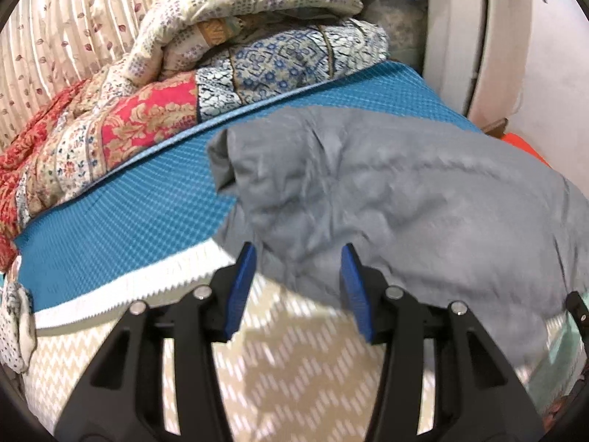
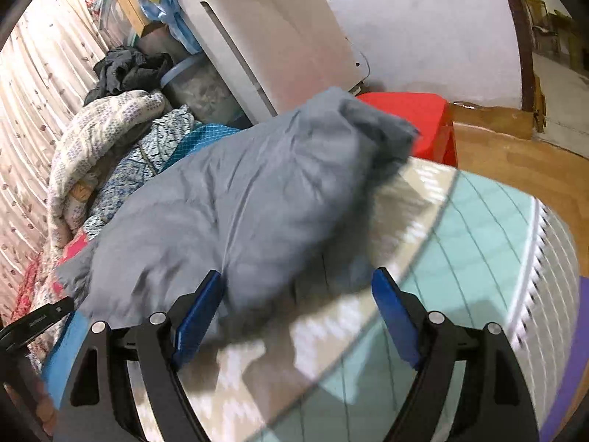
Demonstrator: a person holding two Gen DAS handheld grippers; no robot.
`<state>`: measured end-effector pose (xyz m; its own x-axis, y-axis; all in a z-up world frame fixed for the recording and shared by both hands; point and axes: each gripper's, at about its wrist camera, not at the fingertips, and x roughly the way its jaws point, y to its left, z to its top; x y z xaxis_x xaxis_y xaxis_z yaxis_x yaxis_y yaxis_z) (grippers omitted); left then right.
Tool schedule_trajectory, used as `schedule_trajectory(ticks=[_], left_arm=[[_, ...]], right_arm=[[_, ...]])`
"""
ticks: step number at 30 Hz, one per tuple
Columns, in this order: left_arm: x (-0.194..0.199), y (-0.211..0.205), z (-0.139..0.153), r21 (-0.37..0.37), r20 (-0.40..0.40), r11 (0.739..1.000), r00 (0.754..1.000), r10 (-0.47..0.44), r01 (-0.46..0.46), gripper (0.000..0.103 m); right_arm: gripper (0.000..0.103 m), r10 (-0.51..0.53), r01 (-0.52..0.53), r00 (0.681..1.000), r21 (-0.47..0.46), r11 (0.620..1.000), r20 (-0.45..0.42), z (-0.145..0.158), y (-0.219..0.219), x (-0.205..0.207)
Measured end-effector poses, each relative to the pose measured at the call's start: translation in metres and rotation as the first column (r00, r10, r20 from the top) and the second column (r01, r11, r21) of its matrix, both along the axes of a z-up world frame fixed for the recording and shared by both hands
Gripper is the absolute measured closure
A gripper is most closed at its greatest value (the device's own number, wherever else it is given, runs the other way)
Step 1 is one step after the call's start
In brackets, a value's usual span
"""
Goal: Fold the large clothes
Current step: 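Drop the folded jacket on the bed and open both grippers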
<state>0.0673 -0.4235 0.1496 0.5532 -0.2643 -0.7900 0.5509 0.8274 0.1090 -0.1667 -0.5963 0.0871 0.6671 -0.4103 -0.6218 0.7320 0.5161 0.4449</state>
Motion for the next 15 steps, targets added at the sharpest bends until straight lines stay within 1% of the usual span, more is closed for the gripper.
schedule_trajectory(ticks=[4, 6, 8, 13, 15], left_arm=[[-0.030, 0.016, 0.001, 0.000, -0.020, 1.000, 1.000, -0.023, 0.023, 0.057], [-0.049, 0.027, 0.001, 0.012, -0.024, 0.999, 0.999, -0.033, 0.033, 0.057], [-0.066, 0.038, 0.001, 0.024, -0.026, 0.999, 0.999, -0.043, 0.044, 0.057], [-0.105, 0.072, 0.009, 0.018, -0.024, 0.998, 0.998, -0.061, 0.062, 0.057], [-0.118, 0.087, 0.011, 0.018, -0.026, 0.998, 0.998, -0.060, 0.061, 0.057]], right_arm=[[0.059, 0.037, -0.037, 0.999, -0.009, 0.999, -0.003, 0.001, 0.030, -0.019], [0.059, 0.062, -0.062, 0.998, -0.017, 0.998, -0.002, 0.004, 0.046, -0.025], [0.059, 0.093, -0.093, 0.996, -0.038, 0.995, -0.001, 0.011, 0.067, -0.036], [0.059, 0.167, -0.166, 0.986, -0.101, 0.981, 0.004, 0.031, 0.116, -0.050], [0.059, 0.197, -0.197, 0.980, -0.104, 0.975, -0.008, 0.034, 0.138, -0.056]])
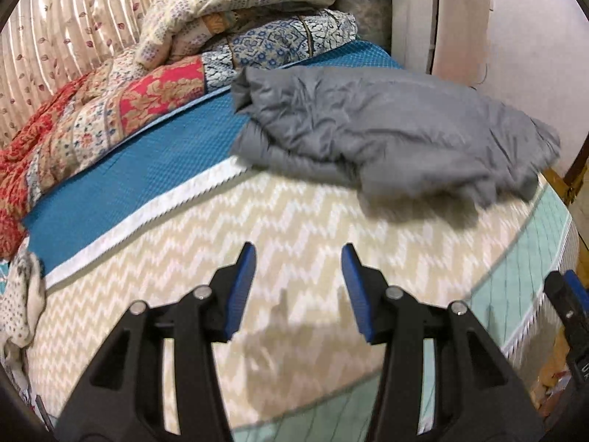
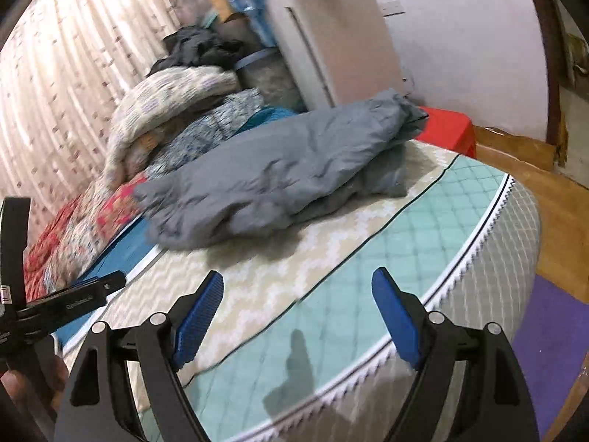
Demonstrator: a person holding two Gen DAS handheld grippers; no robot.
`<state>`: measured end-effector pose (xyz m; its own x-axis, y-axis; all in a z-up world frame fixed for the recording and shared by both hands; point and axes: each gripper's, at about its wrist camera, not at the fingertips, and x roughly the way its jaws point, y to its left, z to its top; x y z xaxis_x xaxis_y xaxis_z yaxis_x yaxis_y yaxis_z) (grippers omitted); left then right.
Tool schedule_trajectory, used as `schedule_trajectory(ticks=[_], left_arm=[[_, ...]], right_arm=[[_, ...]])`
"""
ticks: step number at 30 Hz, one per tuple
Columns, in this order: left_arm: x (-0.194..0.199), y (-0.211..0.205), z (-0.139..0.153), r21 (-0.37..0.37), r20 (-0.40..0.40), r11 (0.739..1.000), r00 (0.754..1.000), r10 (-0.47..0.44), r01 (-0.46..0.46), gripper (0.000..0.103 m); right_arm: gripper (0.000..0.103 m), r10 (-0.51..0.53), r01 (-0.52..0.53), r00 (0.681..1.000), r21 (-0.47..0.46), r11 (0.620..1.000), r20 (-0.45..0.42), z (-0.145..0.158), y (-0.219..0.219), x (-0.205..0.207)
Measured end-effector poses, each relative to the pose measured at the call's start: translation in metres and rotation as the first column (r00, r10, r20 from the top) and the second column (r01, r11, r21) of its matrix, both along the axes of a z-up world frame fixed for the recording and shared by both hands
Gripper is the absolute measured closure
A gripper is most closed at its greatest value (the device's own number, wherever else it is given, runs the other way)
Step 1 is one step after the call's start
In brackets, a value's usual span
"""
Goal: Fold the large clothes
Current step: 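Drop the folded jacket on the bed and open both grippers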
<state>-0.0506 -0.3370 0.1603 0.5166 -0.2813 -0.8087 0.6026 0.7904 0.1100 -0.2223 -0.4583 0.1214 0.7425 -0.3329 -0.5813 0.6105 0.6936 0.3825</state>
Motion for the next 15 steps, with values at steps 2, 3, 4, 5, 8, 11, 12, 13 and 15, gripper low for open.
schedule_trajectory(ticks=[2, 3, 4, 5, 8, 11, 12, 13, 15], left_arm=[[-0.013, 0.019, 0.002, -0.004, -0.005, 1.000, 1.000, 0.013, -0.013, 0.057], [-0.018, 0.027, 0.003, -0.007, -0.007, 1.000, 1.000, 0.018, -0.018, 0.057], [-0.023, 0.037, 0.004, -0.008, -0.008, 1.000, 1.000, 0.025, -0.025, 0.057], [-0.027, 0.045, 0.005, -0.006, -0.008, 1.000, 1.000, 0.028, -0.028, 0.057], [-0.037, 0.065, 0.005, 0.002, -0.011, 0.999, 0.999, 0.034, -0.034, 0.057], [-0.048, 0.088, 0.008, -0.004, -0.019, 0.999, 0.999, 0.050, -0.051, 0.057], [-0.051, 0.094, 0.009, -0.008, -0.019, 0.998, 0.998, 0.056, -0.056, 0.056], [-0.054, 0.101, 0.011, -0.014, -0.019, 0.998, 0.998, 0.063, -0.063, 0.055], [-0.059, 0.114, 0.014, -0.022, -0.017, 0.997, 0.997, 0.076, -0.076, 0.046]], right_arm=[[0.059, 0.039, -0.038, 0.999, 0.023, 0.999, -0.009, 0.001, 0.013, 0.002], [0.059, 0.064, -0.063, 0.998, 0.044, 0.997, -0.009, 0.001, 0.024, 0.001], [0.059, 0.076, -0.075, 0.997, 0.055, 0.996, -0.009, 0.001, 0.029, 0.003], [0.059, 0.094, -0.093, 0.996, 0.069, 0.993, -0.011, 0.001, 0.038, 0.002], [0.059, 0.129, -0.127, 0.992, 0.097, 0.987, -0.017, 0.003, 0.056, 0.001], [0.059, 0.144, -0.141, 0.989, 0.095, 0.985, -0.022, 0.009, 0.074, -0.007], [0.059, 0.148, -0.146, 0.989, 0.088, 0.985, -0.024, 0.012, 0.079, -0.009], [0.059, 0.151, -0.149, 0.988, 0.083, 0.985, -0.025, 0.014, 0.084, -0.011], [0.059, 0.161, -0.159, 0.987, 0.075, 0.984, -0.021, 0.020, 0.094, -0.017]])
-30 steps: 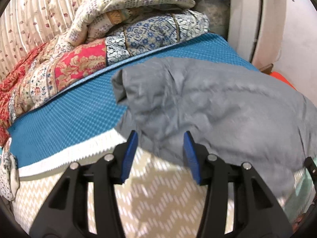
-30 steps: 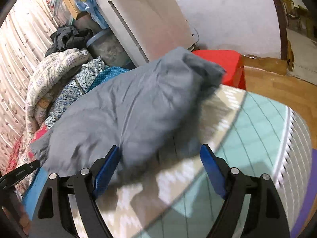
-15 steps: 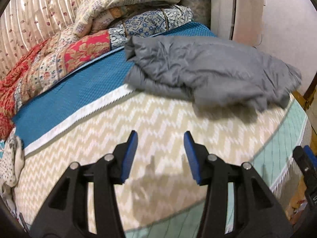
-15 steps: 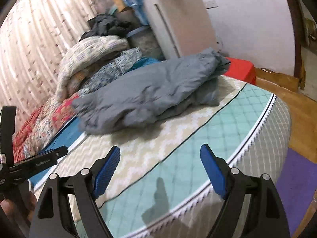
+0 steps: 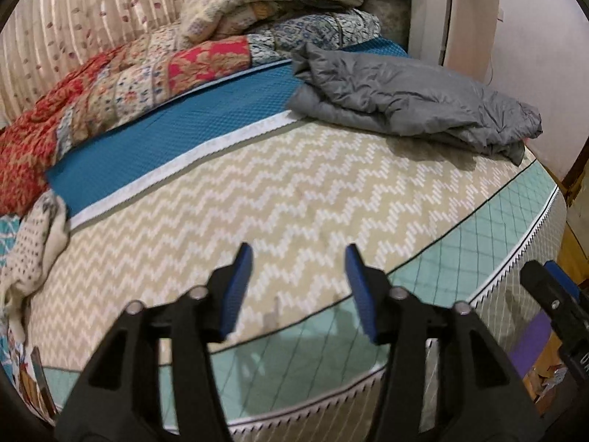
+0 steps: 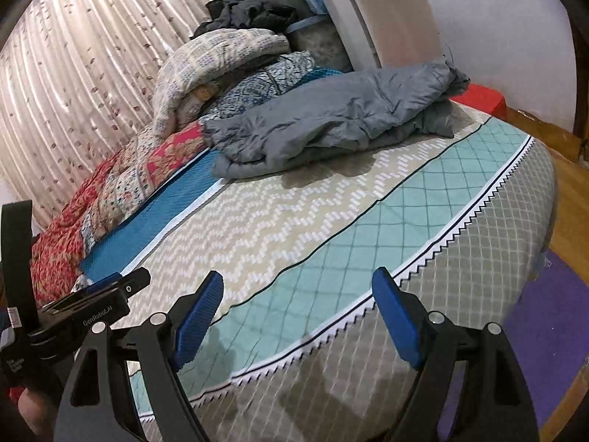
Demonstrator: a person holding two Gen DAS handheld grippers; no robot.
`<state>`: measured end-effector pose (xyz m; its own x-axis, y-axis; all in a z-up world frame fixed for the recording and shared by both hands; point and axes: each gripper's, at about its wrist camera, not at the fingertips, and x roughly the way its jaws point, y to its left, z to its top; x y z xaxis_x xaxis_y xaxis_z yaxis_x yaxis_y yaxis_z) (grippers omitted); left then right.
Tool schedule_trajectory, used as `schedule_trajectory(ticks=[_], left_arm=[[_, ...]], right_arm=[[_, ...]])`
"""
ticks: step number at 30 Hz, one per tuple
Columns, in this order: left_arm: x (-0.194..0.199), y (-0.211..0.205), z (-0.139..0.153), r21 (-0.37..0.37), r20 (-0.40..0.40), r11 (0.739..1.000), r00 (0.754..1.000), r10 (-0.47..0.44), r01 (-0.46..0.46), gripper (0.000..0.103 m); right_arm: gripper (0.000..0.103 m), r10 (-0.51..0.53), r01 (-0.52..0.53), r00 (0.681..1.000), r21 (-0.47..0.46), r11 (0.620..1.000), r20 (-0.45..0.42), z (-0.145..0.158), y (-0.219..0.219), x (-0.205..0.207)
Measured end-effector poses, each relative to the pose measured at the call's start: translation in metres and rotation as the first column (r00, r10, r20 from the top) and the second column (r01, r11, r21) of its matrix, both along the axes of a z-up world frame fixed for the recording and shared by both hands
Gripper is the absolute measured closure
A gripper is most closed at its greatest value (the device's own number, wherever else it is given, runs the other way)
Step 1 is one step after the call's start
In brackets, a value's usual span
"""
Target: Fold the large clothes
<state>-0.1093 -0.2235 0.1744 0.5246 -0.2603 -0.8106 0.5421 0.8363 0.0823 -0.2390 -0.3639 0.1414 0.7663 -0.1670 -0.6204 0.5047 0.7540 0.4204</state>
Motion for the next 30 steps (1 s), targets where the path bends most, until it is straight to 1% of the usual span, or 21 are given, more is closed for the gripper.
schedule_trajectory(ticks=[1, 4, 9, 12, 16, 19, 20, 24, 27, 30], left_arm=[[-0.003, 0.007, 0.002, -0.005, 0.005, 1.000, 1.000, 0.008, -0.008, 0.042], [-0.011, 0.024, 0.006, -0.017, 0.022, 1.000, 0.999, 0.024, -0.024, 0.042], [-0.023, 0.046, 0.003, -0.015, -0.012, 0.999, 0.999, 0.035, -0.035, 0.040], [-0.031, 0.059, 0.002, -0.012, -0.016, 0.999, 0.999, 0.042, -0.042, 0.036], [-0.040, 0.075, 0.004, -0.015, -0.014, 0.999, 0.999, 0.048, -0.048, 0.024], [-0.048, 0.087, 0.007, -0.023, 0.009, 0.998, 0.998, 0.057, -0.057, 0.018], [-0.050, 0.089, 0.007, -0.022, 0.011, 0.998, 0.998, 0.060, -0.060, 0.016], [-0.058, 0.100, 0.005, -0.014, -0.005, 0.998, 0.998, 0.066, -0.066, 0.014], [-0.063, 0.107, 0.002, -0.011, -0.014, 0.998, 0.998, 0.061, -0.061, 0.012], [-0.065, 0.109, -0.002, 0.010, -0.028, 0.999, 0.999, 0.047, -0.046, 0.011]], right_arm=[[0.059, 0.000, 0.000, 1.000, 0.001, 1.000, 0.003, 0.002, 0.003, -0.002], [0.059, 0.021, -0.021, 1.000, 0.011, 1.000, -0.004, 0.006, 0.018, -0.007], [0.060, 0.052, -0.050, 0.998, 0.046, 0.998, -0.042, 0.003, 0.037, -0.010], [0.060, 0.063, -0.061, 0.997, 0.038, 0.997, -0.052, 0.005, 0.047, -0.013], [0.060, 0.061, -0.060, 0.996, 0.017, 0.998, -0.058, 0.008, 0.061, -0.018], [0.060, 0.036, -0.033, 0.994, 0.024, 0.999, -0.102, 0.006, 0.070, -0.020], [0.060, 0.038, -0.034, 0.994, 0.032, 0.999, -0.103, 0.005, 0.072, -0.020], [0.060, 0.054, -0.049, 0.991, 0.048, 0.998, -0.121, 0.001, 0.080, -0.019], [0.060, 0.068, -0.063, 0.988, 0.040, 0.997, -0.139, 0.001, 0.089, -0.018], [0.060, 0.081, -0.080, 0.984, 0.015, 0.997, -0.161, 0.003, 0.099, -0.015]])
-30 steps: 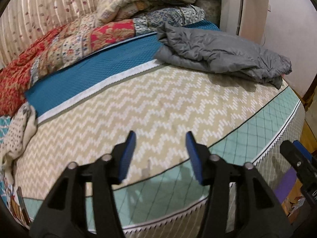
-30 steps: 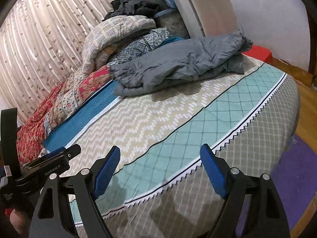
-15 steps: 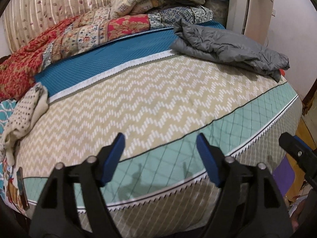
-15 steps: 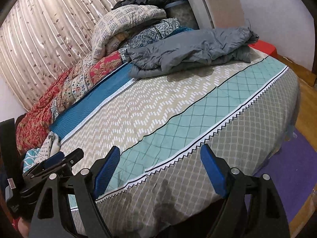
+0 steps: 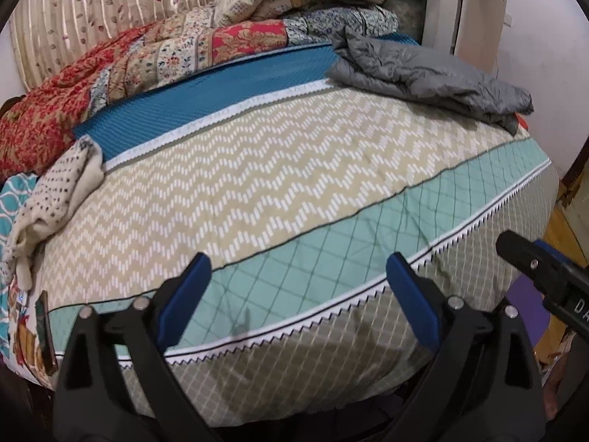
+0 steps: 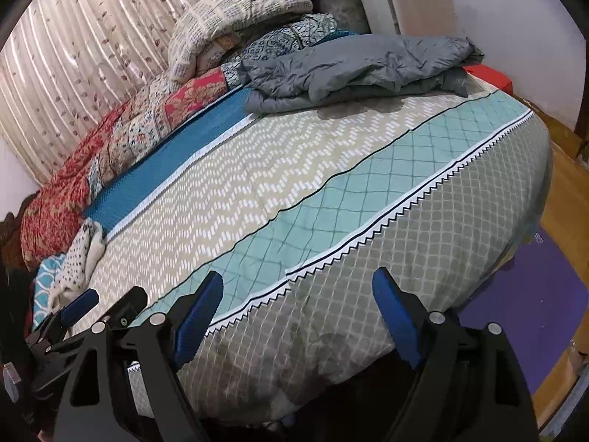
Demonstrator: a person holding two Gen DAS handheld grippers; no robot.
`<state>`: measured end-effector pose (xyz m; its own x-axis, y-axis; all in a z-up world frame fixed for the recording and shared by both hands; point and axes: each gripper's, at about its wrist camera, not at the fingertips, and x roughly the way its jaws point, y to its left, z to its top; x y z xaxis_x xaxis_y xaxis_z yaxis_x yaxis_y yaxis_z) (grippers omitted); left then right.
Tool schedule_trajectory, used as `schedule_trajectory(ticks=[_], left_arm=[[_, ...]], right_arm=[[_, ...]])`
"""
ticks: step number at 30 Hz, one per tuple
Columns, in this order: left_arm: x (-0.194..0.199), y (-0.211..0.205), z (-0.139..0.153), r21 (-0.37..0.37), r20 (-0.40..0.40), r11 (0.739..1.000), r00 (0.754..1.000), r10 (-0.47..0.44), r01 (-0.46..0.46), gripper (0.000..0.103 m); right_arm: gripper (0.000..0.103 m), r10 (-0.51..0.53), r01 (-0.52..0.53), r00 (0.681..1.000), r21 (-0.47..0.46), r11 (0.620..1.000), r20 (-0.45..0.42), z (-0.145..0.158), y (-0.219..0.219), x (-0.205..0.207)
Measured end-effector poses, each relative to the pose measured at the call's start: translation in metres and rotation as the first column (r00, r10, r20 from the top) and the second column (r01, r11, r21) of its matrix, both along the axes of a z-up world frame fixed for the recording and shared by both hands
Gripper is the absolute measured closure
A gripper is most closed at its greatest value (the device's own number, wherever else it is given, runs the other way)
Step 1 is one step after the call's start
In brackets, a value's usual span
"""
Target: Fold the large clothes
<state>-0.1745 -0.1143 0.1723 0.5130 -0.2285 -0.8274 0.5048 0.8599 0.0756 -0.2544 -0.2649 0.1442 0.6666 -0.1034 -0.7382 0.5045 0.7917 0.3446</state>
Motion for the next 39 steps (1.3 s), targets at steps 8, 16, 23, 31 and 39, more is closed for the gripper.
schedule_trajectory(ticks=[8, 16, 23, 31, 39], left_arm=[[-0.005, 0.012, -0.001, -0.021, -0.001, 1.000, 1.000, 0.022, -0.022, 0.010], [-0.016, 0.013, 0.010, -0.045, 0.049, 0.999, 0.999, 0.001, 0.001, 0.007], [-0.024, 0.009, 0.012, -0.008, 0.087, 1.000, 0.996, -0.003, 0.004, 0.007], [-0.028, 0.013, 0.012, 0.010, 0.110, 1.000, 0.994, 0.020, -0.022, 0.007], [-0.032, 0.011, 0.005, 0.032, 0.088, 0.999, 0.996, 0.021, -0.024, 0.007]], right_arm=[[0.060, -0.007, 0.009, 1.000, -0.082, 0.997, 0.022, 0.015, 0.015, -0.010], [0.060, -0.093, 0.094, 0.996, -0.083, 0.992, 0.011, 0.023, 0.007, -0.029], [0.060, -0.096, 0.095, 0.995, -0.105, 0.990, -0.002, 0.023, 0.009, -0.030], [0.062, -0.060, 0.061, 0.998, -0.178, 0.982, 0.011, 0.031, 0.021, -0.028], [0.062, -0.059, 0.059, 0.998, -0.163, 0.985, 0.001, 0.027, 0.021, -0.027]])
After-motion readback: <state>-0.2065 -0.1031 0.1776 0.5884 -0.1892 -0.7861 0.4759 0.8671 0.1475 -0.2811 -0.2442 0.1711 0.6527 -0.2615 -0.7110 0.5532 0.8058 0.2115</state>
